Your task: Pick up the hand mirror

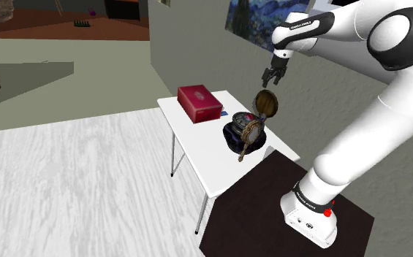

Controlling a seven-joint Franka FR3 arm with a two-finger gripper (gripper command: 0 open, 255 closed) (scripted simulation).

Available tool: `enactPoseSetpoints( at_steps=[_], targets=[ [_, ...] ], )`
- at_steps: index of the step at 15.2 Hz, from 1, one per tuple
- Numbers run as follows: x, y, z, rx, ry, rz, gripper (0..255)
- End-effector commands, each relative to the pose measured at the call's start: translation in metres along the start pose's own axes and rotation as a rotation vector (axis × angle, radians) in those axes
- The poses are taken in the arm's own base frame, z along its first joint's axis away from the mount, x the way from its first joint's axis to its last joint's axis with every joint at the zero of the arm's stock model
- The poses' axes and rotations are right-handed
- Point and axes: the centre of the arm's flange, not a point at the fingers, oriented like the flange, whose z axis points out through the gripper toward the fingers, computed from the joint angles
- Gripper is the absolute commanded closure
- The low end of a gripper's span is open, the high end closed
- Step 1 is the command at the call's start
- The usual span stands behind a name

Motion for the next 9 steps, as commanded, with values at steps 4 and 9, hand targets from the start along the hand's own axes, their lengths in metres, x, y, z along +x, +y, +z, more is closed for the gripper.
enactPoseSetpoints(
  at_steps=[4, 9],
  targets=[
    [0.025, 0.055, 0.032, 0.023, -0.022, 0.039, 0],
    [0.049, 0.111, 0.067, 0.047, -0.044, 0.078, 0]
  ],
)
